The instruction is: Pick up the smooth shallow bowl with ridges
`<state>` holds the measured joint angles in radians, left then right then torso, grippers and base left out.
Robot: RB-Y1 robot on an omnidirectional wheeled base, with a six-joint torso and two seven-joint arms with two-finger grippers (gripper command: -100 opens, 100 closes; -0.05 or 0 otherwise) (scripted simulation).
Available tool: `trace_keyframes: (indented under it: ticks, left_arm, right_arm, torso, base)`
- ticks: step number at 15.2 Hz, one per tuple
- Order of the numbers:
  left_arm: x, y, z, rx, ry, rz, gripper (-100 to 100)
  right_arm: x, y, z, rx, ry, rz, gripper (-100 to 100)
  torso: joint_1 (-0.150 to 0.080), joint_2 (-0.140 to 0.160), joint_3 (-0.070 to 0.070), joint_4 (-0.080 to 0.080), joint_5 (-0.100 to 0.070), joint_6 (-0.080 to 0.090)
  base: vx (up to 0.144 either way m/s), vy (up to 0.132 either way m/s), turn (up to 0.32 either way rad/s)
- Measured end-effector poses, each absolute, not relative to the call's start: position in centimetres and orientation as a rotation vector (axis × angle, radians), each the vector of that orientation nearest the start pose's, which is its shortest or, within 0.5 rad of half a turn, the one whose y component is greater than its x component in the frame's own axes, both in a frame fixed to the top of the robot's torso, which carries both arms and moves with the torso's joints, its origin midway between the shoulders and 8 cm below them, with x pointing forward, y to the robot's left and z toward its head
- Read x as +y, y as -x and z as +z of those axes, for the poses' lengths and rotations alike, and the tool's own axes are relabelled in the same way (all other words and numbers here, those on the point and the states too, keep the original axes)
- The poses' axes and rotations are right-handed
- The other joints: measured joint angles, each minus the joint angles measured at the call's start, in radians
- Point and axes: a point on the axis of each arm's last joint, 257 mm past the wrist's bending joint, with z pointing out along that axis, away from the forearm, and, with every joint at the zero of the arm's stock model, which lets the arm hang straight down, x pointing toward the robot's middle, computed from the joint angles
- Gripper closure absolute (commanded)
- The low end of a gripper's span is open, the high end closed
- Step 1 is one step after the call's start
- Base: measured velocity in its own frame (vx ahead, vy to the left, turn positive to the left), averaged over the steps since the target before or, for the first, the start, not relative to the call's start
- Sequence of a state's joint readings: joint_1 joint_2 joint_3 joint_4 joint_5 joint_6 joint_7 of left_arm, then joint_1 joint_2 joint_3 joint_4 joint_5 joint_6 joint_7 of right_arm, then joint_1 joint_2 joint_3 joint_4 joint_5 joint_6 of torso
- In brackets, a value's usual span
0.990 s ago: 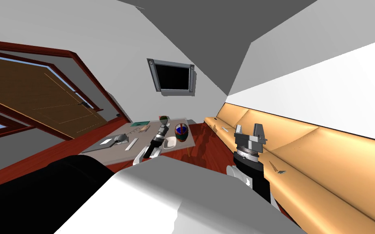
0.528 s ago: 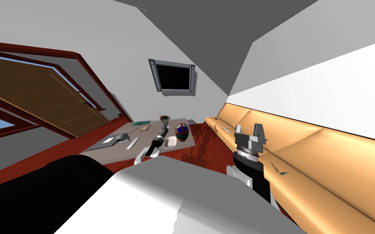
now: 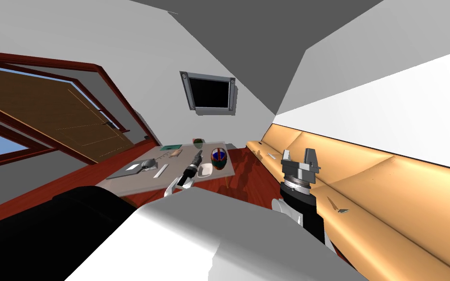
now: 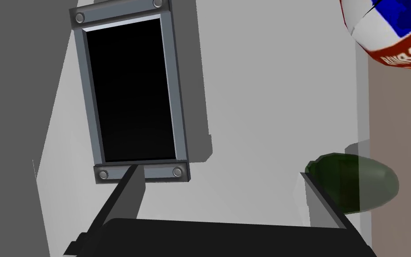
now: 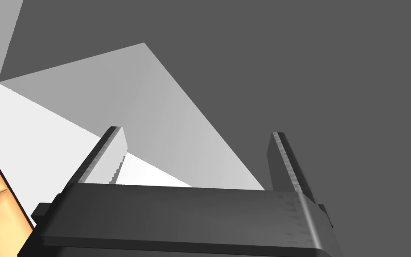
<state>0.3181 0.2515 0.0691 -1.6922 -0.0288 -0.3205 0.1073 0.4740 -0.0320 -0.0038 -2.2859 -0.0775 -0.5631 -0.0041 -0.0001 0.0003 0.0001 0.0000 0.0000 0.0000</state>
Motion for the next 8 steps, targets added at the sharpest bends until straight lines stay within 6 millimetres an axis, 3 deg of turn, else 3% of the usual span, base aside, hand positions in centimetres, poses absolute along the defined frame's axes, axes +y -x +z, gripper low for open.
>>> trace_keyframes:
  ticks: [8]
  left_arm:
    - [37.0,-44.1,-28.3,1.224,1.151,-0.990,-100]
  right_arm:
    - [-28.2,-33.2,4.7,0.523,-0.610,1.381,0]
  torso:
    - [0.000,0.000,0.000,0.000,0.000,0.000]
  base:
    - [-0.004,-0.002,0.021]
